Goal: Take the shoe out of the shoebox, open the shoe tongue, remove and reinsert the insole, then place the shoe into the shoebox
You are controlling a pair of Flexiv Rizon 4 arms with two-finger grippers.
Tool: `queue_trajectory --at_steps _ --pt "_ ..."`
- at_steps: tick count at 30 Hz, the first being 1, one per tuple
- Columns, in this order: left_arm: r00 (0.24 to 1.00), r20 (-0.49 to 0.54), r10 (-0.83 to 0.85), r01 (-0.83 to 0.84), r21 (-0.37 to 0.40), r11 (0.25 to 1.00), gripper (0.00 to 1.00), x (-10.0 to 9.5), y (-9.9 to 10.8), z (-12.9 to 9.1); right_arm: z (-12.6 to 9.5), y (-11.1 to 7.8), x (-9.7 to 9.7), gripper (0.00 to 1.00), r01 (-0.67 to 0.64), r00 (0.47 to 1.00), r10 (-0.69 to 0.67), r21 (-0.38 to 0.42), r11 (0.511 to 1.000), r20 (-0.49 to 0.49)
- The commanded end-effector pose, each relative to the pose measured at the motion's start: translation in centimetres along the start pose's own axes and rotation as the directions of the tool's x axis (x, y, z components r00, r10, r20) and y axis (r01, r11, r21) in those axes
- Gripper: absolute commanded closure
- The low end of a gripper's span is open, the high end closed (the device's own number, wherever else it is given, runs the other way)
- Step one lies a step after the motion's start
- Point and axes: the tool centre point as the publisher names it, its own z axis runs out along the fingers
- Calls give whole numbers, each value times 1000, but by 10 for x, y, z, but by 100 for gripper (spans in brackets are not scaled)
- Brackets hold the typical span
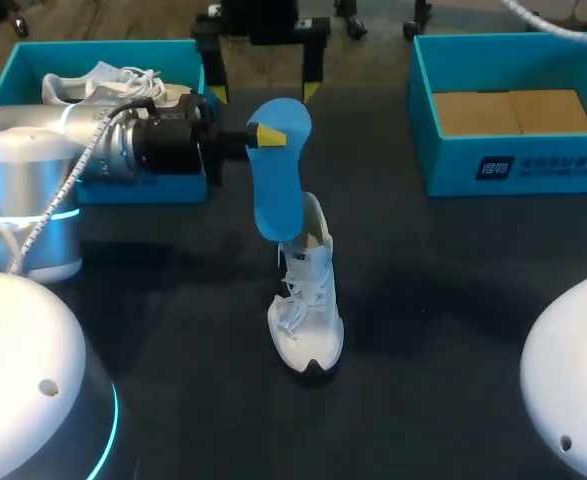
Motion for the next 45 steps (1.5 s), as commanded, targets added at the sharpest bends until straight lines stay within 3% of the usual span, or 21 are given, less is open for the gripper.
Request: queue_trajectory --at_steps 1,10,17,30,45 --pt "1000 3 0 0 2 1000 100 1 1 0 7 -1 6 0 -2 998 1 14 1000 66" --pt "1000 3 0 0 2 1000 100 1 1 0 13 -14 -8 0 -33 998 31 26 999 51" --pt "1000 3 0 0 2 1000 100 1 1 0 17 -13 -22 0 -49 998 48 26 998 40" --pt "1000 3 0 0 2 1000 100 1 1 0 19 -7 -48 0 -23 983 30 37 999 -179" --pt "1000 3 0 0 2 1000 100 1 1 0 26 -9 -69 0 -17 884 44 61 998 -466"
